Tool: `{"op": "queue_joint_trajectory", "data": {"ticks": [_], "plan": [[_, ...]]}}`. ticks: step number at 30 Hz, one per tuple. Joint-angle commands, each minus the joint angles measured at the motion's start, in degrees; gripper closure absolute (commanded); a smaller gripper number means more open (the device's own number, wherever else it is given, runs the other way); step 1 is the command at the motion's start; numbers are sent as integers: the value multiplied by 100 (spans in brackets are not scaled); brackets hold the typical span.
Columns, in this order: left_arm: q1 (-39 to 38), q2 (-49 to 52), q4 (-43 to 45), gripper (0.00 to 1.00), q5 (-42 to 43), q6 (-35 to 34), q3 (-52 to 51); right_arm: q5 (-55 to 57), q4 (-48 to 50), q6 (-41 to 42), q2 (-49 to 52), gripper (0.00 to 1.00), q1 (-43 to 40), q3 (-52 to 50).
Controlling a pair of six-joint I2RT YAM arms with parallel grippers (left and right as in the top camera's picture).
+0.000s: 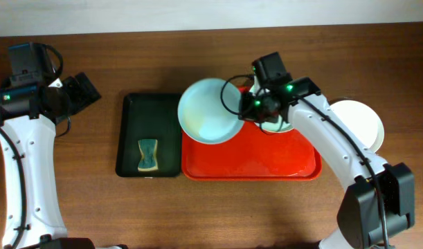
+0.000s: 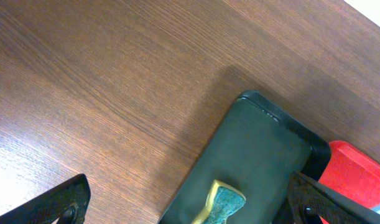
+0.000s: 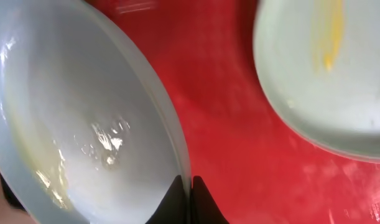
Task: Clean dirty plates on tray and stack at the side
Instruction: 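Lift the pale-blue plate with right gripper and carry it right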
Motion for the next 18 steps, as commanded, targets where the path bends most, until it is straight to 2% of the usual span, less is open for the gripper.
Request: {"op": "queue_joint_trajectory", "data": {"ticks": [1,9,11,18], "plan": [[17,17,-4,1,0,-57,-2,964,400,254,-81,96,542,122],[17,17,-4,1,-2,-59,-2,3399,1602,197,385,96,2000,118],[17,17,-4,1,-2,-59,-2,3963,1993,-402,391,96,2275,118],[17,17,-4,1,-2,-59,-2,6358,3427,-3303,380,96,3108,369]]}}
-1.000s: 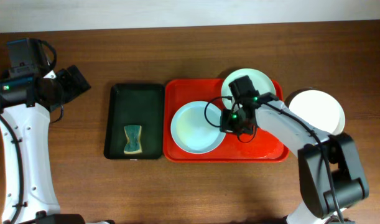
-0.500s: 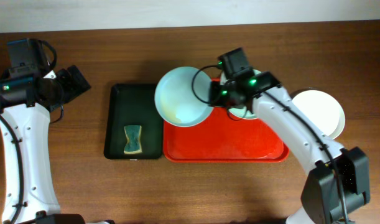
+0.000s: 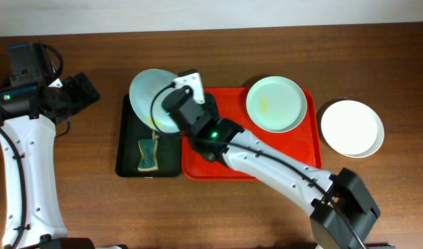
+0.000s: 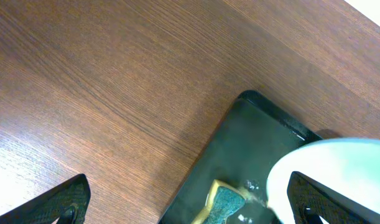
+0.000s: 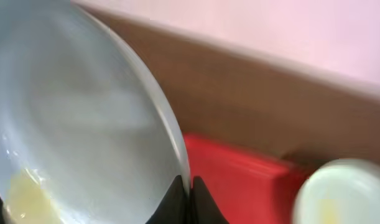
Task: Clean dirty plates on tray and stack at the side
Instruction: 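Lift the pale-blue plate with right gripper and carry it right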
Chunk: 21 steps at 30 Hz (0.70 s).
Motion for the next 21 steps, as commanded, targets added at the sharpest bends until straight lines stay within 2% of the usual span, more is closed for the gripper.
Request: {"op": "queue_joint_trajectory", "data": {"ticks": [1,6,11,15,21], "plan": [[17,17,-4,1,-2,-57,-2,1974,782,-2166,-35,96,393,295],[17,17,-4,1,-2,-57,-2,2603,3099,-4933,-35,96,844,299],[17,17,-4,1,-2,-55,-2,2610,4916,-6419,-35,96,1021,299],[17,17,-4,1,-2,-57,-2,2610,5565,-6798,-35,96,1019,299],[17,17,-7,1,0,-57,-2,2570,5748,-6800,-35,96,1019,299]]}}
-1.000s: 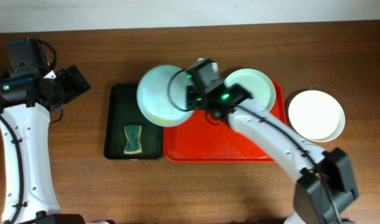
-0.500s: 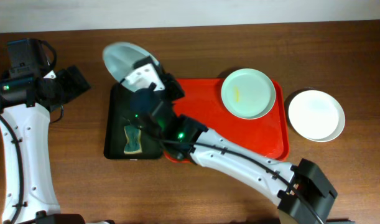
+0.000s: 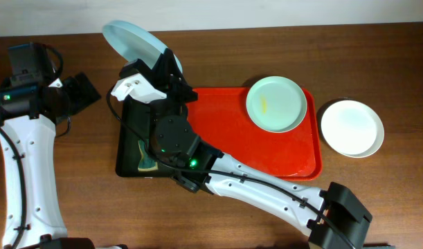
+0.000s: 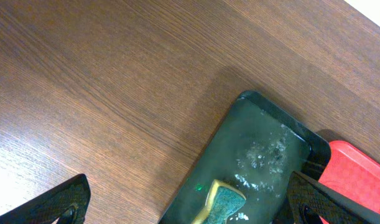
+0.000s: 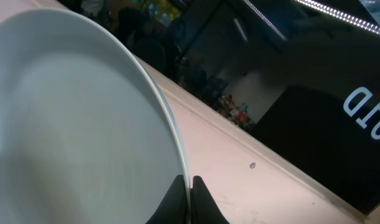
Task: Clean dirty plates on tray and stack at the side
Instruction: 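Lift the pale-blue plate with right gripper and carry it right, then carry the pale-blue plate right and stack it on the white plate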
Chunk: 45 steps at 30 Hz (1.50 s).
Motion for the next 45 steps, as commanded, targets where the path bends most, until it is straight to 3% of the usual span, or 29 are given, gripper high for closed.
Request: {"op": "queue_joint_trajectory", "data": {"ticks": [1,11,15,18,19,22,25,28,38,45], "plan": [[17,17,-4,1,-2,-59,-2,46,197,-151,-35,96,-7,66],[17,17,-4,1,-2,-59,-2,11,785,-74,-35,96,-7,63],[17,17,-7,1,-2,-59,-2,153,785,542,-33,96,-15,63],[17,17,-4,1,-2,-59,-2,636,717,1508,-33,96,-87,42],[17,17,-4,1,-2,-57,-2,828,511,1906,-33,96,-122,28],[17,17,-7,1,-2,-59,-2,914,-1725,4103,-33,96,-269,2],[17,17,-4,1,-2,-59,-2,-1185,-4553,6804,-33,96,-544,0],[17,17,-4,1,-2,-57,-2,-2804,-5545,8190,-17,96,-1093,0],[17,17,-7,1,-2,-59,-2,-4841,-6795,8279,-1073,96,-3348,2],[17,17,-4,1,-2,-57,-2,-5508,-8682,8273,-1235,96,-6231,0]]}}
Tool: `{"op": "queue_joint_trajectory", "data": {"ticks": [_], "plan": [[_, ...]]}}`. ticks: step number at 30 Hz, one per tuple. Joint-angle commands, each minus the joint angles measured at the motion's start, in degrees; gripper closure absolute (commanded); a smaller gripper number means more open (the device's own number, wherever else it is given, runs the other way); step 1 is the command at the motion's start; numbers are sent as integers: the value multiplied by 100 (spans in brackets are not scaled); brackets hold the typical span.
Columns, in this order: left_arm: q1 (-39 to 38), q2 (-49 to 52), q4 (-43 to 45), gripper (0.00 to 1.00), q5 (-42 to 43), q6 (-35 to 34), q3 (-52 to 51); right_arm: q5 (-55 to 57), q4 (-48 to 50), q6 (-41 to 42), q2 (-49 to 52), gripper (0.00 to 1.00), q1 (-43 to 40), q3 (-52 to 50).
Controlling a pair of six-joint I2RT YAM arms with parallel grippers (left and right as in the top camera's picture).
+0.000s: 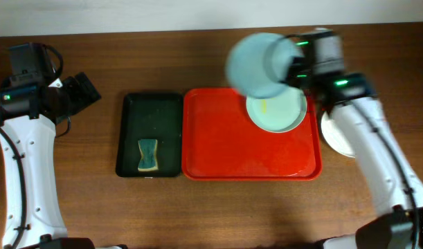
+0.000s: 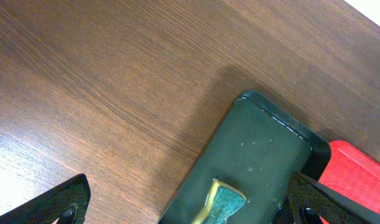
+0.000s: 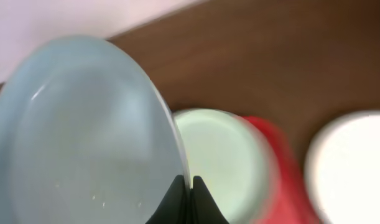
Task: Clean dirty plates on tray and stack at the side
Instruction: 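Carry the pale-blue plate right and stack it on the white plate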
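Observation:
My right gripper (image 1: 292,66) is shut on the rim of a pale blue plate (image 1: 258,55), held in the air over the back right of the red tray (image 1: 225,145). In the right wrist view the plate (image 3: 84,130) fills the left, with the jaws (image 3: 190,186) pinched together on its edge. A pale green plate (image 1: 280,114) with a yellow smear lies on the tray below it. A white plate (image 1: 338,135) sits on the table right of the tray, partly hidden by my arm. My left gripper (image 2: 190,208) hangs open, far left.
A black tray (image 1: 152,114) lies left of the red tray, holding a green and yellow sponge (image 1: 148,155); the left wrist view shows that sponge (image 2: 226,204) below the open fingers (image 2: 65,199). Brown table (image 1: 218,214) runs all around, with a pale wall at the back.
My right gripper, still shut on the blue plate, was high over the back of the black tray. It is now over the red tray's back right, above the green plate. Left arm unchanged.
My right gripper was shut on the blue plate's rim at the red tray's left end, a yellowish smear on it. Then the plate was over the black tray, then high above that tray's back. Now it hangs over the red tray's right side.

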Motion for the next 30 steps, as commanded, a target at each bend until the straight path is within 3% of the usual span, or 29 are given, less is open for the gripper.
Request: {"op": "queue_joint_trajectory", "data": {"ticks": [1,6,9,13,20,22,24,27,30], "plan": [[17,17,-7,1,-2,-59,0,-348,-533,68,114,96,-1355,7],[17,17,-7,1,-2,-57,0,-367,-1178,-66,549,96,-3082,7],[17,17,-7,1,0,-59,0,-367,-1471,-127,909,96,-3705,7],[17,17,-4,1,0,-57,0,-417,-1672,-125,1318,96,-4063,7],[17,17,-7,1,-2,-57,0,-409,-1740,-164,1646,96,-3967,-24],[17,17,-7,1,-2,-59,0,-409,-1744,-166,1657,84,-3912,-46],[17,17,-9,1,0,-59,0,-411,-1794,-186,1657,54,-3880,-48],[17,17,-7,1,-2,-59,0,-656,-1836,-872,1657,41,-3779,-48],[17,17,-7,1,0,-59,0,-763,-1810,-1593,1657,40,-3504,11]]}}
